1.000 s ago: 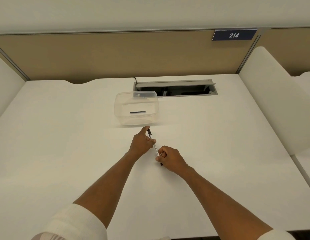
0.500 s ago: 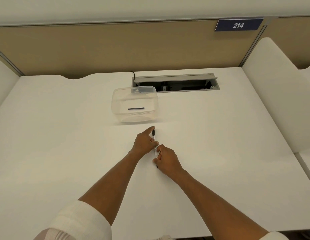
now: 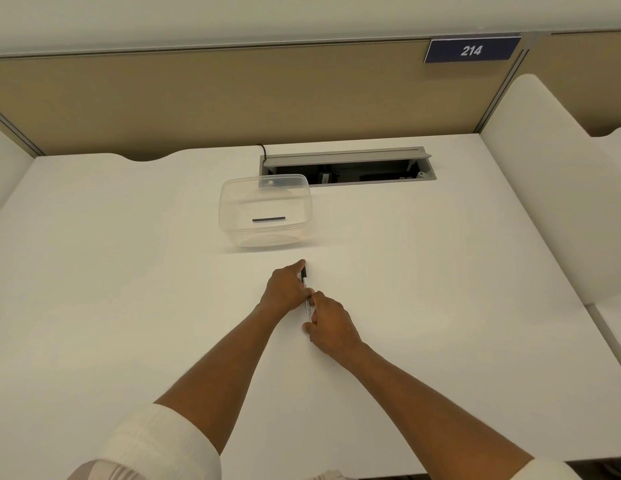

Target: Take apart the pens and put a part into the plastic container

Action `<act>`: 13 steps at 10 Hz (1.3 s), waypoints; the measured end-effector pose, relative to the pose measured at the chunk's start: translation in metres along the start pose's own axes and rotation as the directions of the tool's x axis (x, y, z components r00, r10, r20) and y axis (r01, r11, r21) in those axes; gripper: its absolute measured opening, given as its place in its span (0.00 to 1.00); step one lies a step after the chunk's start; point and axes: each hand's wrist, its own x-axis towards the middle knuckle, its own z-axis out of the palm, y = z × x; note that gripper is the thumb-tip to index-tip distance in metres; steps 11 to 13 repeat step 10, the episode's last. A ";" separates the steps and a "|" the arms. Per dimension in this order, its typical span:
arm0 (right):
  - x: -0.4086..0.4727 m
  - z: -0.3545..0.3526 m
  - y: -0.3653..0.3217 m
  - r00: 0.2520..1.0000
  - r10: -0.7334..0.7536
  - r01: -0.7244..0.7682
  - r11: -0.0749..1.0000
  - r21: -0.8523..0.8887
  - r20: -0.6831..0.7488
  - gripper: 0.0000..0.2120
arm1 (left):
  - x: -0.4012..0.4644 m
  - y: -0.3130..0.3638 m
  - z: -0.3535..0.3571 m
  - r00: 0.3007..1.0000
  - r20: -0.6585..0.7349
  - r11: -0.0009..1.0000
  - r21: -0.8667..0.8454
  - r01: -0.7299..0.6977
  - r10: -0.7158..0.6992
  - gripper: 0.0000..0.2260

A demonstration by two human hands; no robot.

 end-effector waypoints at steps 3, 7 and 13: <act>-0.001 0.001 -0.001 1.000 -0.002 0.002 1.000 -0.026 -0.013 0.20 | -0.002 -0.004 0.001 1.000 -0.001 0.999 -0.032 0.024 -0.024 0.31; -0.005 -0.002 -0.003 1.000 0.013 -0.013 0.999 -0.039 -0.002 0.16 | -0.019 -0.008 -0.003 0.997 -0.037 0.995 -0.080 0.061 -0.064 0.16; -0.004 -0.010 0.004 0.994 0.003 -0.007 0.999 -0.034 -0.114 0.15 | -0.032 -0.034 -0.004 0.986 -0.162 0.996 0.076 0.051 -0.038 0.21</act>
